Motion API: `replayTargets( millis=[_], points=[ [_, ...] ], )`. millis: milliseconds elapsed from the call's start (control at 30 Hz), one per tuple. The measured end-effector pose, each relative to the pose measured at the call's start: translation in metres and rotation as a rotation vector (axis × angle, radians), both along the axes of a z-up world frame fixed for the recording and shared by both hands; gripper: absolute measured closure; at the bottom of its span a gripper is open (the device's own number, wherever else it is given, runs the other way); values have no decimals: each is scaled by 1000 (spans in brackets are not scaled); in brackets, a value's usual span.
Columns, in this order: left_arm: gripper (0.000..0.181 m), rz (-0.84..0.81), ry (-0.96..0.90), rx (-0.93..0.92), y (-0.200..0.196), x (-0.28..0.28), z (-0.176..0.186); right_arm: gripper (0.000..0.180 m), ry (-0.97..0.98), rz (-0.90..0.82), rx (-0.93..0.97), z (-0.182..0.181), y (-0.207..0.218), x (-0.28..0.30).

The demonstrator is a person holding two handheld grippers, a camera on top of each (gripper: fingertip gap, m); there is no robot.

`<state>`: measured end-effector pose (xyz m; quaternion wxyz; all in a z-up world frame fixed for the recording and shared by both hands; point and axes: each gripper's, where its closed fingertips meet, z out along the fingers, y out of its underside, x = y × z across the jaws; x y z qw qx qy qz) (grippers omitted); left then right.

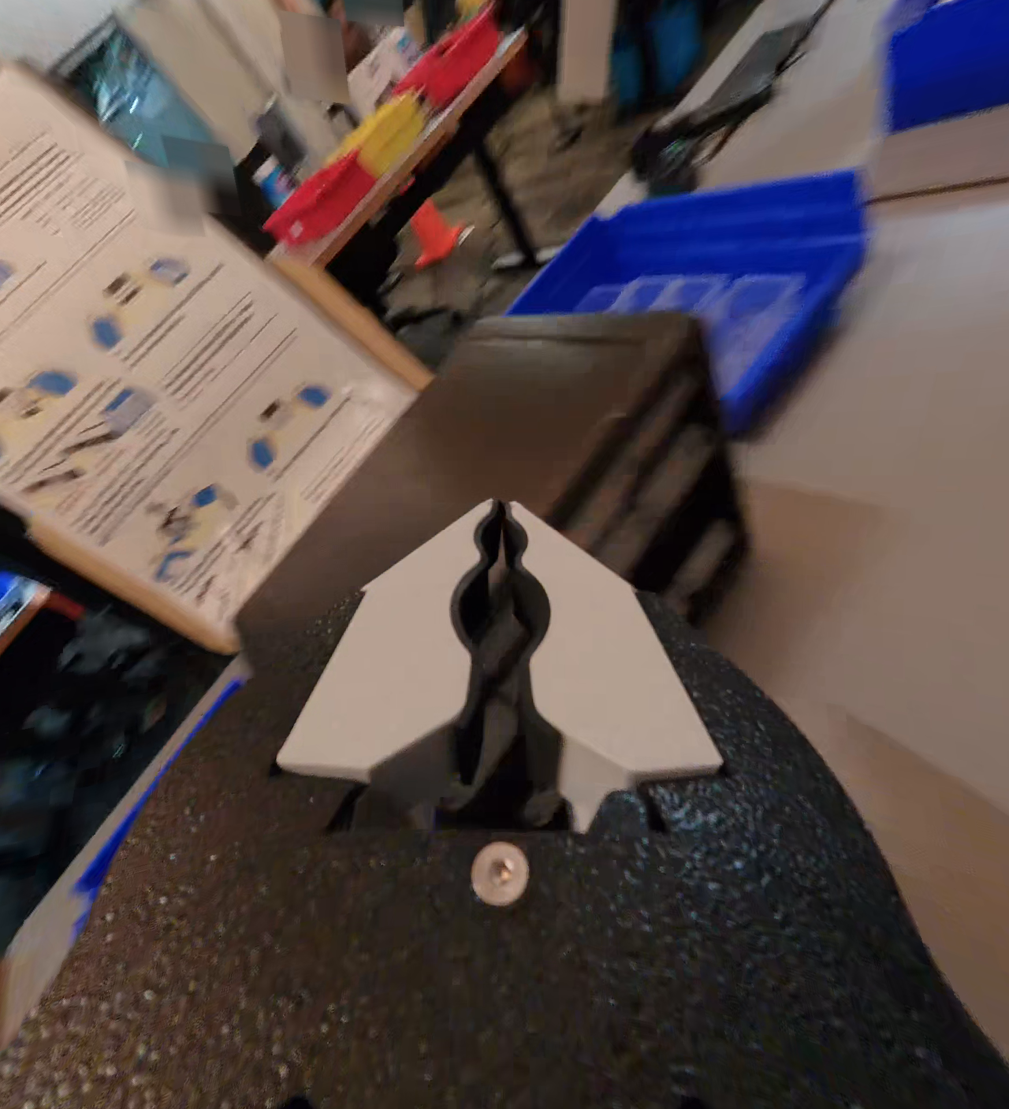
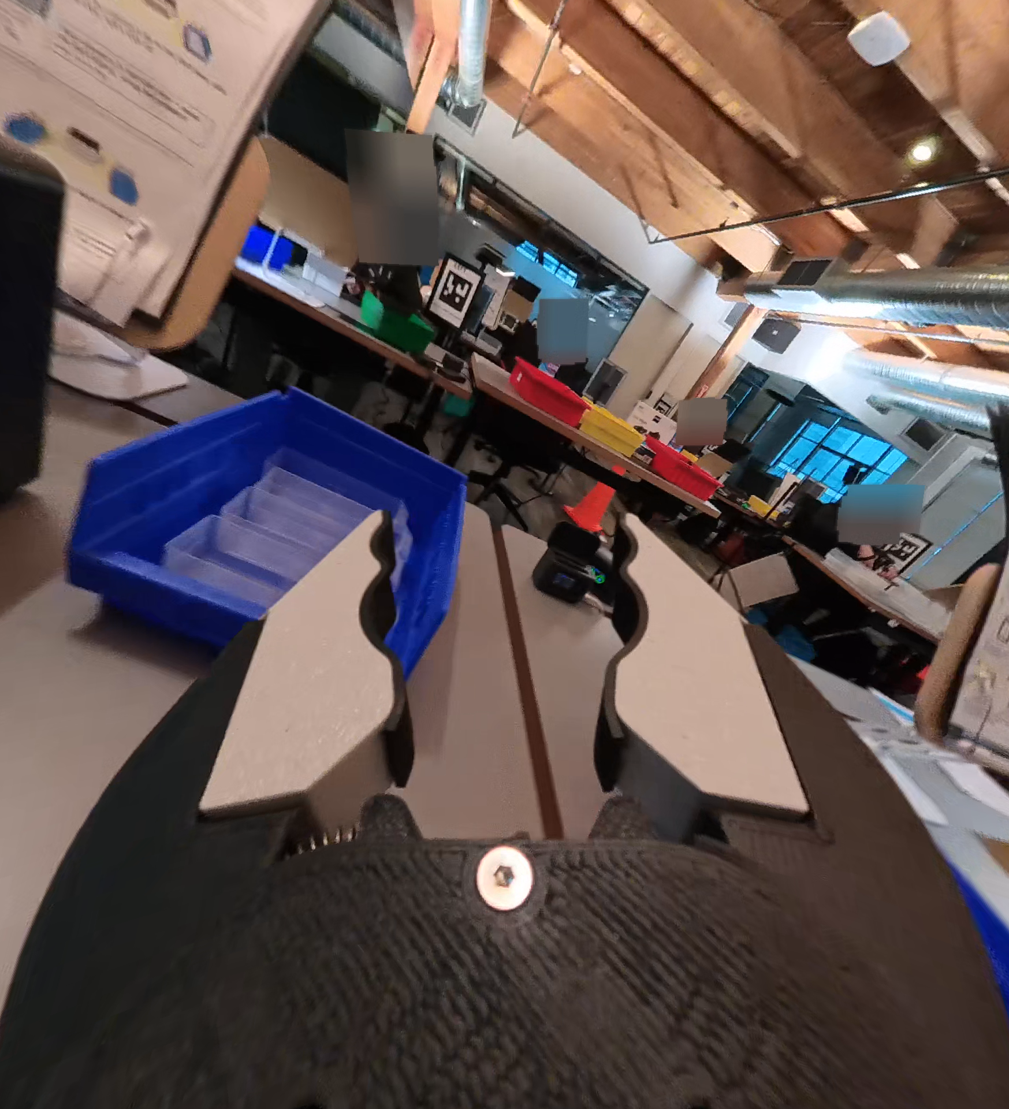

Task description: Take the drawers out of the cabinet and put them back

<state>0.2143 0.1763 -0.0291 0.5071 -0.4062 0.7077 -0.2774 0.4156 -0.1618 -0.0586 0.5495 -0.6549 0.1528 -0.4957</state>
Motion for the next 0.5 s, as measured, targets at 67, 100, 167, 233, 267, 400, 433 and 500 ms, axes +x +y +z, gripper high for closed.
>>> replayTargets(
  millis=[67, 100, 167, 233, 267, 400, 433, 500],
  points=[
    [181, -109, -13, -26, -53, -7, -22, 104, -23, 10, 39, -9, -4, -25],
    [181, -155, 3, -44, -78, -8, -37, 115, -53, 32, 27, -14, -2, -39],
    [180, -240, 57, -94, -127, -5, -70, 157, -87, 117, -37, -27, 6, -67],
    [172, -279, 99, -146, -166, 8, -99, 167, -90, 149, -27, -30, 6, -74],
    [166, -281, 118, -174, -182, 17, -111, 155, -51, 143, -11, -32, 4, -70],
    [144, -179, 66, -246, -211, 73, -133, 70, -43, -100, 51, -37, -33, -38],
    [136, -130, 39, -246, -210, 88, -136, 63, -56, -139, 18, -42, -37, -33],
    [124, -31, -6, -227, -204, 117, -140, 58, -4, -158, -33, -57, -38, -24]
  ],
)
